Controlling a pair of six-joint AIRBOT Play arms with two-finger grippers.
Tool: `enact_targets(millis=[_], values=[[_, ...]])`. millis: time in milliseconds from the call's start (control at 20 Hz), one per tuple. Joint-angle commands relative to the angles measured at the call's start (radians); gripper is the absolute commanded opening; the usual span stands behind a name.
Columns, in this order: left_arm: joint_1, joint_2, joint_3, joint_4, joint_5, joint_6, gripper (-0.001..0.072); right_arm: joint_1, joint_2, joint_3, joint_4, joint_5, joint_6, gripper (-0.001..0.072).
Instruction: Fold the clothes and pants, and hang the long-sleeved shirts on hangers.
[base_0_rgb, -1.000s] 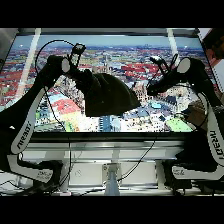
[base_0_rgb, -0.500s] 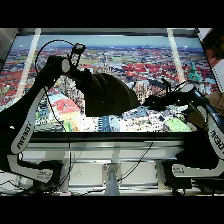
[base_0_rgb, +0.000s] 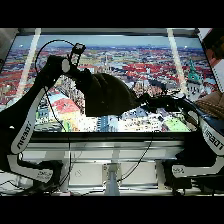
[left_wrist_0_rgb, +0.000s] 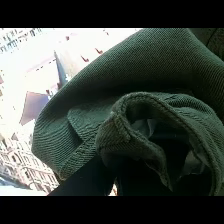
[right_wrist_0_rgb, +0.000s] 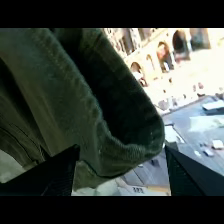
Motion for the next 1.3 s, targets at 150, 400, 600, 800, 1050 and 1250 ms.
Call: enact_targets(millis=[150, 400, 600, 800, 1050, 1250], values=[[0.001, -0.001, 0.0, 0.071, 0.0, 0.001, 0.0063, 0.044, -0.024, -0.003, 0.027, -0.114, 0.011, 0.0617], [0.001, 0.001, 0.0, 0.088, -0.003, 0.0, 0.0648, 0.045, -0.024, -0.002, 0.027, -0.132, 0.026, 0.0096], [0.005, 0.038, 0.0, 0.169, -0.092, -0.004, 0.0702, 0.045, -0.023, -0.002, 0.027, -0.122, 0.026, 0.0039], [0.047, 0.195, -0.011, 0.168, -0.091, -0.076, 0.0694, 0.045, -0.023, -0.002, 0.027, -0.12, 0.029, 0.0039], [0.092, 0.445, -0.416, -0.024, -0.025, -0.143, 0.0666, 0.045, -0.023, -0.003, 0.027, -0.112, 0.029, 0.0039], [0.091, 0.518, -0.786, -0.33, 0.074, -0.182, 0.0665, 0.045, -0.023, -0.002, 0.027, -0.103, 0.029, 0.0039]])
